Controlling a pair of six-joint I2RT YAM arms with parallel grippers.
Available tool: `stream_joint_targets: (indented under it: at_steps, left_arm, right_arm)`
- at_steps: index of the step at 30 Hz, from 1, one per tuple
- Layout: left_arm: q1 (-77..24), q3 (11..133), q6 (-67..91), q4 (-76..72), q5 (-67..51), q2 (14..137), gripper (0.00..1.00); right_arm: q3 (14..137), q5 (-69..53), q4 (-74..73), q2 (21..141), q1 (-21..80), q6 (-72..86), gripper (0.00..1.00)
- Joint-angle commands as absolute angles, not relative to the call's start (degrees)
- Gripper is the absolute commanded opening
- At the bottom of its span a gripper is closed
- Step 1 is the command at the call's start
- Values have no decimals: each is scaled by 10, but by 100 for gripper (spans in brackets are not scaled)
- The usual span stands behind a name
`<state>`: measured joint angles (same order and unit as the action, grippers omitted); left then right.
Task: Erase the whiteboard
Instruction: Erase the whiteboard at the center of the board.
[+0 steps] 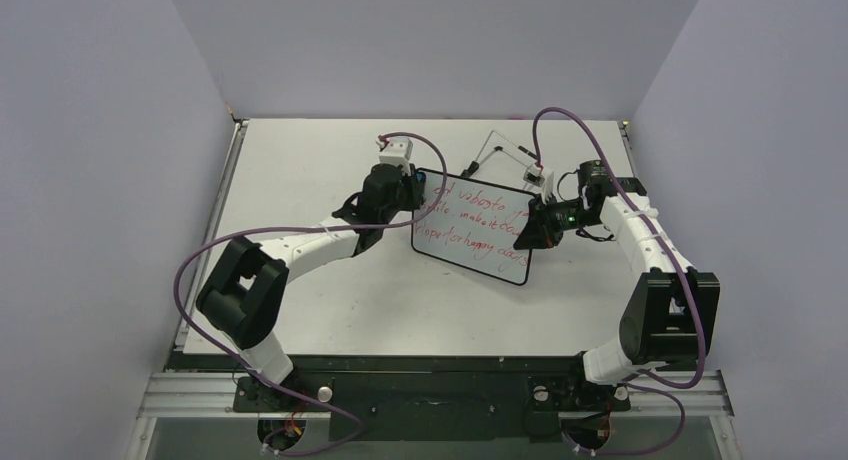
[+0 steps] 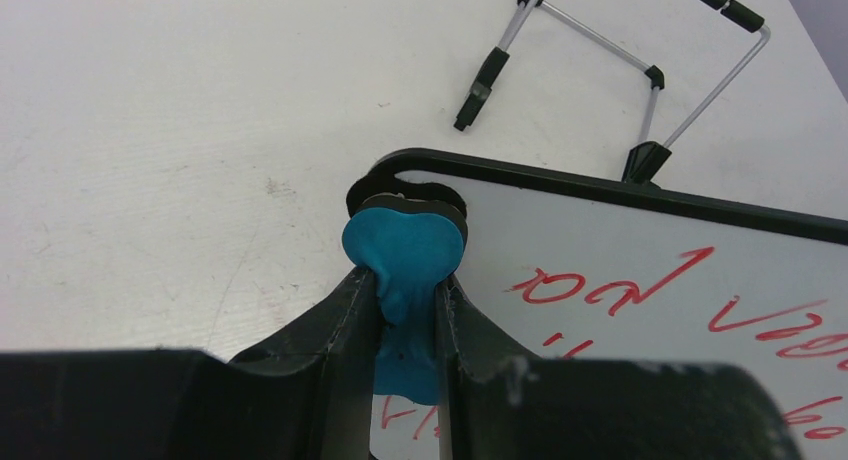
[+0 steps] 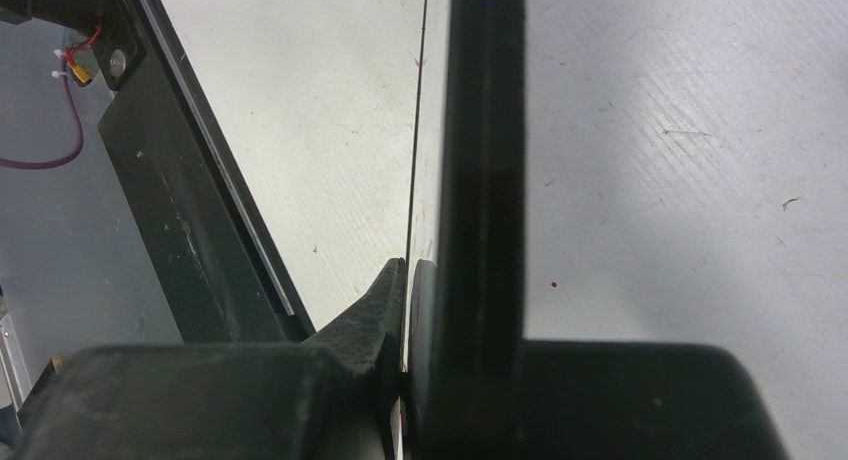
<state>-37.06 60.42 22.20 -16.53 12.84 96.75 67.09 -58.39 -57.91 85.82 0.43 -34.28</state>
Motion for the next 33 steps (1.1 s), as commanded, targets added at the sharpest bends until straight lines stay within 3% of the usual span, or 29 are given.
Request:
stream_joint_targets:
  at_steps: [1,14,25,33]
  left_arm:
    - [-360,639,214,-146,130,971,0]
    - [-420,613,215,-163,111,965,0]
    - [-357,547,245,-218,76,944,0]
    - [-419,565,225,-238,64,949,0]
  right_arm:
    - [682,-588,-605,858,21,-406,0]
    - [682,-587,-605,860,21,-406,0]
    - [682,-588,-606,859,22,-407,0]
    - [681,-587,-606,861,22,-407,0]
